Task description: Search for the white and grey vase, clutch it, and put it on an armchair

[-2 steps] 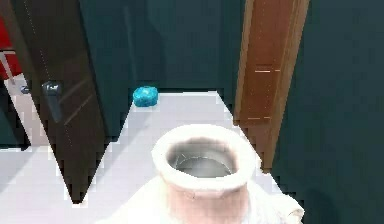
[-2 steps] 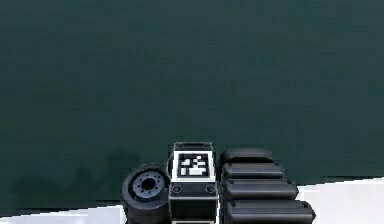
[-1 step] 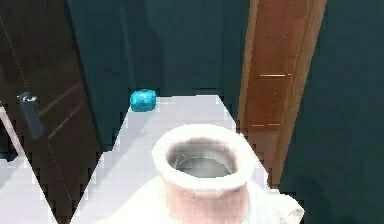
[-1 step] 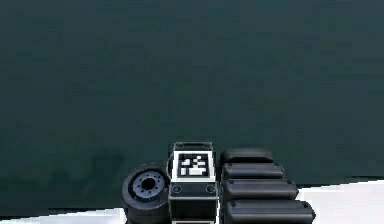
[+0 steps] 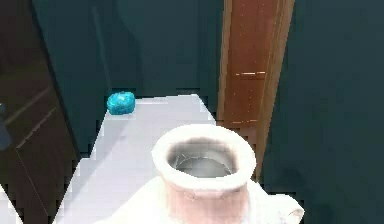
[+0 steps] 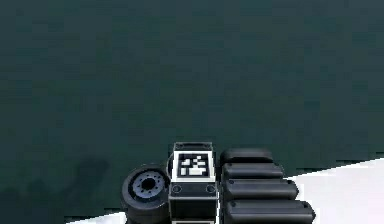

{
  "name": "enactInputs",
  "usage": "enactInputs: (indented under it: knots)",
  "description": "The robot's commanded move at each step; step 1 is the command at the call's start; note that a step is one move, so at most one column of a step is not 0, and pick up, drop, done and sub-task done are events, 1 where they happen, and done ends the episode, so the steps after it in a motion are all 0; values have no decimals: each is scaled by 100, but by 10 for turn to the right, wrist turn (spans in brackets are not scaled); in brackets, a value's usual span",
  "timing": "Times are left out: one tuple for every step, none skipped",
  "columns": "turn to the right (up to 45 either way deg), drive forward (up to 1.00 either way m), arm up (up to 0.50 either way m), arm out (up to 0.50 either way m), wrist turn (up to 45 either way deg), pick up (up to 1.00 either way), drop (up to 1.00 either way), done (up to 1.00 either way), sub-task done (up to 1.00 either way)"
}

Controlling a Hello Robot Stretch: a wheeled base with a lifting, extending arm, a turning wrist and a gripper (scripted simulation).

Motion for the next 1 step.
enactInputs:
  knots:
    - [0,100,0,0,0,0,0,0,0]
